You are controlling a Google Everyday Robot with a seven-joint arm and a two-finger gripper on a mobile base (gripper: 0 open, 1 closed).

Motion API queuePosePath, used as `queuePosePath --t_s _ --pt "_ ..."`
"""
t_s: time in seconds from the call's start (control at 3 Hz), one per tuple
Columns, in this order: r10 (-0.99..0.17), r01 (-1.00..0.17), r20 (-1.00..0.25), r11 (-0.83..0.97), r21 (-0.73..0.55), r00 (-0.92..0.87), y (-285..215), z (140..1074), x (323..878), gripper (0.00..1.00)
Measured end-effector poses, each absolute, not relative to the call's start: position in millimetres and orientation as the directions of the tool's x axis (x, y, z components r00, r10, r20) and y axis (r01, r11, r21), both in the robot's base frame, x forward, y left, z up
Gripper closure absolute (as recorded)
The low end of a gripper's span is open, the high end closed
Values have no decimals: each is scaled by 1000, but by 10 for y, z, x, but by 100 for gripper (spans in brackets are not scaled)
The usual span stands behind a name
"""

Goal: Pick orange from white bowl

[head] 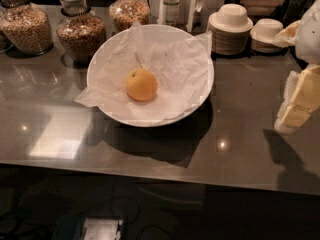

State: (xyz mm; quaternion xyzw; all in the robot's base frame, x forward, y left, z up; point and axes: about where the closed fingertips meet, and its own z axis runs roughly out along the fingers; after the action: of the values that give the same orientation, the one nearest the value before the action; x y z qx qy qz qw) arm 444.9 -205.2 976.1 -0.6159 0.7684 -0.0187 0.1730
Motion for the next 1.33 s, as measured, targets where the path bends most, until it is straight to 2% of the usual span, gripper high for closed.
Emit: queuePosePath --t_s 0.33,1.0,1.33 --pt "-945 -965 -322 130 -226 -51 -1634 9777 4710 0" --pt "-829 -958 -514 -84 -275 221 -689 10061 5092 0" --pt "-829 -958 -515 -84 -275 220 -688 10060 5093 0"
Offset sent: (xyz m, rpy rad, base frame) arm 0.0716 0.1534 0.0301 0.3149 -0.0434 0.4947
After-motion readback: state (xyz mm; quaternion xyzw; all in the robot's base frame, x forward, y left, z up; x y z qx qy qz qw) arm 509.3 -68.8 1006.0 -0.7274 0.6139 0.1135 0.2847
